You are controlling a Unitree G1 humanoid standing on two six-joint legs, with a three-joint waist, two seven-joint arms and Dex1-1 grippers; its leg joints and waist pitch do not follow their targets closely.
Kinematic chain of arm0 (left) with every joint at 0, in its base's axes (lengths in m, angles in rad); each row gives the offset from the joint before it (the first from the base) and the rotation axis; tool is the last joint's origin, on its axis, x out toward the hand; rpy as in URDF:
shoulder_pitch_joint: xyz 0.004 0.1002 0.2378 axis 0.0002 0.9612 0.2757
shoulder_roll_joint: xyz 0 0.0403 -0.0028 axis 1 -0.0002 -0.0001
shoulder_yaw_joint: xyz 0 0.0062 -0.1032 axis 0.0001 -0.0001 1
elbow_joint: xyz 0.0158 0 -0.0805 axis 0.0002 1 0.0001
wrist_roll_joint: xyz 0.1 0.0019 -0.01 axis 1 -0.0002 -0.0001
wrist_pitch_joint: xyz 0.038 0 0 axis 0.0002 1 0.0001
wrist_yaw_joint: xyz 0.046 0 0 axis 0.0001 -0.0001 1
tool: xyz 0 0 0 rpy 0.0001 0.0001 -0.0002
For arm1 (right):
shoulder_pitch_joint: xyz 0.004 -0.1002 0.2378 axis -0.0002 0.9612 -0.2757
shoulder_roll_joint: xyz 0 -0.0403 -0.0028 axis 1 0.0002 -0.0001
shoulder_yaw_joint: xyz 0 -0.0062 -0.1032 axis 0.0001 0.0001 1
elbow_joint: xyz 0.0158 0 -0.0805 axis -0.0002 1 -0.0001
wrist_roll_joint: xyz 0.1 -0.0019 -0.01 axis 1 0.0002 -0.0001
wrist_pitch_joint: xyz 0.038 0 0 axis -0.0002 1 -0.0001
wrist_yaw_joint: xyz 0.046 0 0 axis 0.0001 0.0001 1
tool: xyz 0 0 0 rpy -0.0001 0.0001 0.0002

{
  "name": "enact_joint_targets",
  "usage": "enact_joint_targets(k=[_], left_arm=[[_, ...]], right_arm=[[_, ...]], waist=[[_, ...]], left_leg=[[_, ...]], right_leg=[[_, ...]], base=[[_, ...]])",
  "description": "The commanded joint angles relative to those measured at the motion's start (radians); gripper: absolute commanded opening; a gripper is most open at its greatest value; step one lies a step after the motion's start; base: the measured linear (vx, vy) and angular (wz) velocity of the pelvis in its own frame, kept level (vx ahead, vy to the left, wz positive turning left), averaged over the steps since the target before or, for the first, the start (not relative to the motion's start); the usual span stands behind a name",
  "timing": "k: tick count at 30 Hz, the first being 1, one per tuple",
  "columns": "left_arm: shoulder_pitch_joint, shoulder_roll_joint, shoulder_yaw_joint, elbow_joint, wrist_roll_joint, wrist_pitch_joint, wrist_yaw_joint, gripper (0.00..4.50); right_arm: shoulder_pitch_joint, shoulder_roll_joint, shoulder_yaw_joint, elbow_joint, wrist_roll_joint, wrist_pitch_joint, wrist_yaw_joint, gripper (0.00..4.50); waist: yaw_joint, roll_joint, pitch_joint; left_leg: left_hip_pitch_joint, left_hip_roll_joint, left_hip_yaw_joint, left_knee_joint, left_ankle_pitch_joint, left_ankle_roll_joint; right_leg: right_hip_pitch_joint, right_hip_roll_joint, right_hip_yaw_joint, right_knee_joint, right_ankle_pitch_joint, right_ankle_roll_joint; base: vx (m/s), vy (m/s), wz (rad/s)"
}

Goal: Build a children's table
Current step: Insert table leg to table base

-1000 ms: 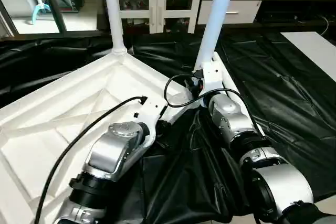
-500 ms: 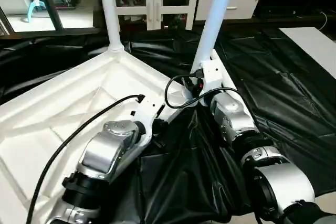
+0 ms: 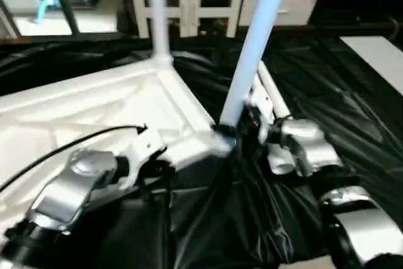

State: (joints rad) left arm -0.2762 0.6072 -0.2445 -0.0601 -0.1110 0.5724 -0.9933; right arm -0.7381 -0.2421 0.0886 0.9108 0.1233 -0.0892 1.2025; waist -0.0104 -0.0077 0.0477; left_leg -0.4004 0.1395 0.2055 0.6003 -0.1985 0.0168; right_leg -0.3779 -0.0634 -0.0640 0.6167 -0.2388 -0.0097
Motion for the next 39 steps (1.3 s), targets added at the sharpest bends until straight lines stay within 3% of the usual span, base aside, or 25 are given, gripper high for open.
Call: enact_joint_targets(k=[1,4,7,10,12,18,19,21,22,24,26,27,29,32,34,39], left_arm=[[-0.009,0.008,0.007,-0.027,-0.042,-0.034,-0.054,0.0],[0.004,0.041,0.005,-0.028,-0.075,-0.073,-0.122,0.0],[0.004,0.041,0.003,-0.013,-0.073,-0.104,-0.137,0.0],[0.001,0.032,0.005,-0.005,-0.071,-0.116,-0.13,0.0],[-0.002,0.023,0.007,-0.001,-0.068,-0.119,-0.121,0.0],[-0.008,0.011,0.005,0.012,-0.06,-0.129,-0.095,0.0],[-0.01,0.01,0.004,0.017,-0.055,-0.132,-0.089,0.0],[-0.021,0.0,0.006,0.036,-0.042,-0.137,-0.065,0.0],[-0.022,0.0,0.007,0.038,-0.041,-0.137,-0.063,0.0],[-0.034,-0.017,0.012,0.047,-0.033,-0.128,-0.033,0.0],[-0.056,-0.071,0.012,0.036,-0.024,-0.057,0.034,0.0],[-0.057,-0.075,0.011,0.035,-0.024,-0.049,0.04,0.0],[-0.066,-0.101,0.006,0.028,-0.017,0.001,0.078,0.0],[-0.089,-0.166,0.001,0.026,0.008,0.082,0.163,0.0],[-0.131,-0.278,0.004,0.04,0.045,0.2,0.299,0.0],[-0.186,-0.417,0.038,0.074,0.06,0.29,0.454,0.0]], right_arm=[[0.064,-0.021,0.068,0.067,-0.061,0.055,0.075,1.88],[0.055,-0.092,0.079,0.075,-0.077,0.062,0.193,1.88],[0.055,-0.123,0.087,0.085,-0.076,0.056,0.229,1.88],[0.062,-0.131,0.092,0.094,-0.079,0.053,0.229,1.88],[0.074,-0.129,0.089,0.104,-0.084,0.047,0.215,1.88],[0.114,-0.101,0.064,0.108,-0.072,0.042,0.129,1.88],[0.119,-0.096,0.06,0.106,-0.07,0.039,0.114,1.88],[0.133,-0.08,0.047,0.097,-0.062,0.035,0.073,1.88],[0.134,-0.079,0.046,0.097,-0.061,0.035,0.07,1.88],[0.143,-0.064,0.031,0.094,-0.056,0.035,0.016,1.88],[0.148,-0.025,0.031,0.114,-0.079,0.029,-0.158,1.88],[0.148,-0.022,0.032,0.116,-0.081,0.029,-0.17,1.88],[0.143,-0.005,0.036,0.129,-0.096,0.03,-0.244,1.88],[0.123,0.034,0.036,0.156,-0.117,0.051,-0.385,1.88],[0.082,0.102,0.037,0.205,-0.148,0.111,-0.598,1.88],[0.038,0.182,0.03,0.259,-0.147,0.147,-0.826,1.88]], waist=[[0.0,0.015,-0.043],[0.011,0.01,-0.046],[0.02,0.013,-0.048],[0.025,0.001,-0.05],[0.028,0.002,-0.049],[0.033,0.0,-0.038],[0.03,-0.001,-0.036],[0.029,-0.001,-0.038],[0.027,0.008,-0.036],[0.026,0.006,-0.033],[0.021,0.002,-0.028],[0.02,0.002,-0.029],[0.016,0.001,-0.031],[0.009,-0.003,-0.032],[0.002,-0.002,-0.031],[-0.002,-0.005,-0.034]], left_leg=[[0.043,0.118,-0.045,-0.085,-0.157,0.049],[0.042,0.118,-0.043,-0.081,-0.144,0.049],[0.048,0.119,-0.039,-0.078,-0.134,0.044],[0.041,0.117,-0.036,-0.072,-0.115,0.051],[0.04,0.117,-0.036,-0.071,-0.116,0.052],[0.049,0.119,-0.038,-0.081,-0.23,-0.001],[0.053,0.119,-0.042,-0.085,-0.289,-0.031],[0.056,0.12,-0.045,-0.087,-0.304,-0.047],[0.057,0.119,-0.045,-0.089,-0.321,-0.058],[0.058,0.117,-0.046,-0.09,-0.349,-0.066],[0.065,0.116,-0.054,-0.091,-0.426,-0.094],[0.066,0.117,-0.055,-0.092,-0.429,-0.1],[0.064,0.115,-0.056,-0.092,-0.425,-0.096],[0.059,0.114,-0.052,-0.091,-0.372,-0.089],[0.057,0.115,-0.053,-0.092,-0.35,-0.087],[0.058,0.111,-0.054,-0.088,-0.372,-0.086]], right_leg=[[0.023,-0.1,0.065,-0.057,0.035,-0.319],[0.026,-0.099,0.062,-0.054,0.039,-0.321],[0.022,-0.098,0.061,-0.05,0.055,-0.323],[0.027,-0.105,0.064,-0.048,0.056,-0.322],[0.026,-0.106,0.065,-0.05,0.04,-0.318],[0.019,-0.105,0.07,-0.068,-0.135,-0.287],[0.017,-0.107,0.072,-0.075,-0.214,-0.272],[0.015,-0.106,0.074,-0.076,-0.229,-0.262],[0.012,-0.103,0.074,-0.078,-0.227,-0.257],[0.01,-0.104,0.075,-0.081,-0.249,-0.253],[0.004,-0.11,0.079,-0.092,-0.375,-0.225],[0.002,-0.11,0.079,-0.092,-0.383,-0.221],[0.002,-0.108,0.08,-0.095,-0.377,-0.215],[0.006,-0.107,0.082,-0.089,-0.318,-0.234],[0.007,-0.105,0.08,-0.088,-0.302,-0.245],[0.002,-0.104,0.079,-0.096,-0.329,-0.218]], base=[[0.0,0.0,0.0],[0.0,0.0,0.0],[0.0,0.0,0.0],[0.0,0.0,0.0],[0.0,0.0,0.0],[0.0,0.0,0.0],[0.0,0.0,0.0],[0.0,0.0,0.0],[0.0,0.0,0.0],[0.0,0.0,0.0],[0.0,0.0,0.0],[0.0,0.0,0.0],[0.0,0.0,0.0],[0.0,0.0,0.0],[0.0,0.0,0.0],[0.0,0.0,0.0]])
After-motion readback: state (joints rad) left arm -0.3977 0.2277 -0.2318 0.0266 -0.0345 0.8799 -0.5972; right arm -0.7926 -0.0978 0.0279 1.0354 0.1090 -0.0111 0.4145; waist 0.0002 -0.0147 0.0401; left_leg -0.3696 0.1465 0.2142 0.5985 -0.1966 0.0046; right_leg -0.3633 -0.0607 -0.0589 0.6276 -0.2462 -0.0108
